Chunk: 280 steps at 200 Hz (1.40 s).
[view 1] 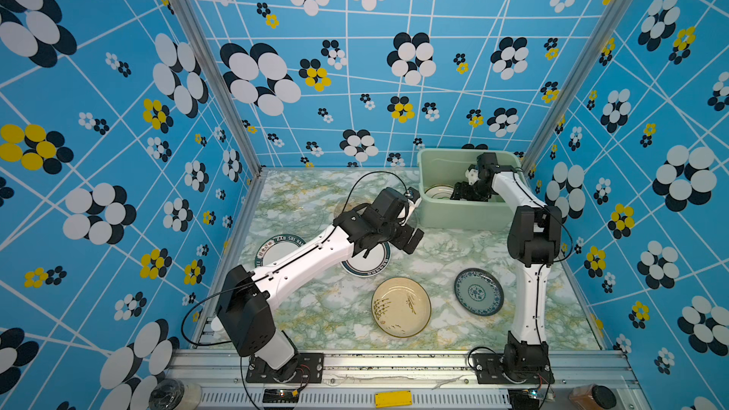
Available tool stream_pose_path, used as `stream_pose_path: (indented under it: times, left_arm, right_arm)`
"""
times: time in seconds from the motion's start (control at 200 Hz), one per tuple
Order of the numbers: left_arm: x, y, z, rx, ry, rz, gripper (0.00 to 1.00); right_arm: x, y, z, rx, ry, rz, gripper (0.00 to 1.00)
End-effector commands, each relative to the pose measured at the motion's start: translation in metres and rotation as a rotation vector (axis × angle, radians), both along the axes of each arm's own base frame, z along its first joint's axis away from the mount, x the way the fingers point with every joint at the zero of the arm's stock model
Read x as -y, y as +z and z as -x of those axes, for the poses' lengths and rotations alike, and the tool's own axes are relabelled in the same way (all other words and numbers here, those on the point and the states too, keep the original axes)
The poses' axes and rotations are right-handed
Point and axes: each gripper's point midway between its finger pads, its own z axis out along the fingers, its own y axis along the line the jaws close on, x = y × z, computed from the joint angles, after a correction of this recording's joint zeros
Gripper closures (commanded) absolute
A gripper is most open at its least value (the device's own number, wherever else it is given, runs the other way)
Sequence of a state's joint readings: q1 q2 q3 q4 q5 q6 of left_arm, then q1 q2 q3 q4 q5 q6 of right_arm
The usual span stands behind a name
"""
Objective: Place the plates into the plastic bin on the countertop
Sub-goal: Place the plate in the plastic bin.
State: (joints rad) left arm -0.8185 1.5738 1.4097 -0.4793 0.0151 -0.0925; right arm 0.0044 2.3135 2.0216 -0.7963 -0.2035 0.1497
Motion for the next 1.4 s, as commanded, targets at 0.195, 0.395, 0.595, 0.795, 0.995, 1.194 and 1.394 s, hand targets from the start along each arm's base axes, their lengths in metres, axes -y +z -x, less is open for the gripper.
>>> stream_pose_path:
  times: [0.195, 0.395, 0.595, 0.795, 0.995, 1.194, 1.394]
  left_arm:
    - [-0.012, 0.05, -0.003, 0.109, 0.05, 0.081, 0.01]
    - [-0.033, 0.07, 0.002, 0.165, 0.096, 0.101, 0.01]
    - [-0.073, 0.092, 0.005, 0.156, 0.216, 0.13, 0.01]
    - [-0.125, 0.096, 0.015, -0.009, 0.337, 0.201, 0.01]
    - [-0.175, 0.092, 0.032, -0.163, 0.513, 0.333, 0.0]
    - [-0.202, 0.051, 0.048, -0.468, 0.636, 0.437, 0.01]
    - [-0.201, -0.006, 0.04, -0.683, 0.681, 0.467, 0.02]
  right_arm:
    - [0.016, 0.079, 0.004, 0.144, -0.045, 0.098, 0.16]
    - [0.019, 0.095, 0.013, 0.144, -0.044, 0.131, 0.16]
    - [0.004, 0.153, 0.023, 0.234, -0.032, 0.116, 0.16]
    - [-0.041, 0.229, 0.059, 0.363, 0.014, 0.026, 0.17]
    - [-0.108, 0.265, 0.116, 0.397, 0.127, -0.078, 0.17]
    - [-0.176, 0.273, 0.167, 0.369, 0.112, -0.436, 0.2]
    - [-0.233, 0.231, 0.217, 0.333, 0.075, -0.61, 0.21]
